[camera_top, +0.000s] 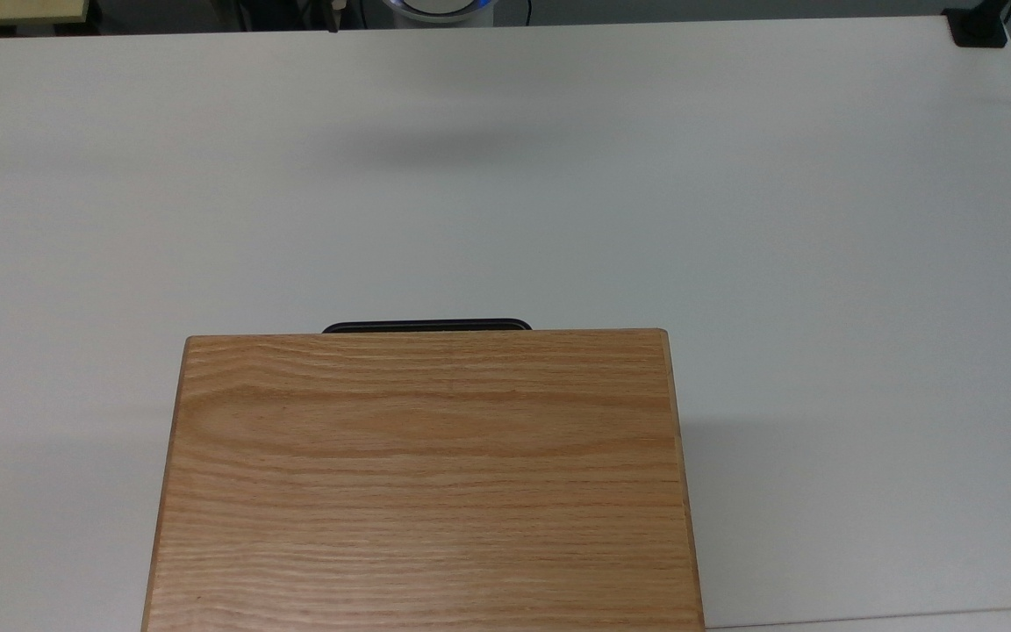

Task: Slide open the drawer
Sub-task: 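Move the gripper down toward the dark handle of the upper drawer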

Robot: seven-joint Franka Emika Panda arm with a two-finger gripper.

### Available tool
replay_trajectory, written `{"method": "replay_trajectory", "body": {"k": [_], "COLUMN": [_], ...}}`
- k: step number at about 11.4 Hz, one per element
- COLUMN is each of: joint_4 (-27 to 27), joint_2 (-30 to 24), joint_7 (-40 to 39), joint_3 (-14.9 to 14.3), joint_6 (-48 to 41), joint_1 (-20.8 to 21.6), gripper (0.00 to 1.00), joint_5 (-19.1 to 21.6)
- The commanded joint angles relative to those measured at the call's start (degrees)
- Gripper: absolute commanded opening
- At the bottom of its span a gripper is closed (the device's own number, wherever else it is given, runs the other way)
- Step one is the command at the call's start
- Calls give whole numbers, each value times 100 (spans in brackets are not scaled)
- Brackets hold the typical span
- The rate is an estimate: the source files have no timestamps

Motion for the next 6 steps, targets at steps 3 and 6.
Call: {"method": "replay_trajectory", "body": {"k": [3,6], "joint_4": [-21,-12], "joint_2": [-117,-117], "joint_7": [-332,-341], "joint_3": [-171,-224], "joint_6": [-133,-98], "joint_1": [-104,-104], "gripper": [100,100], "joint_5": [97,106]}}
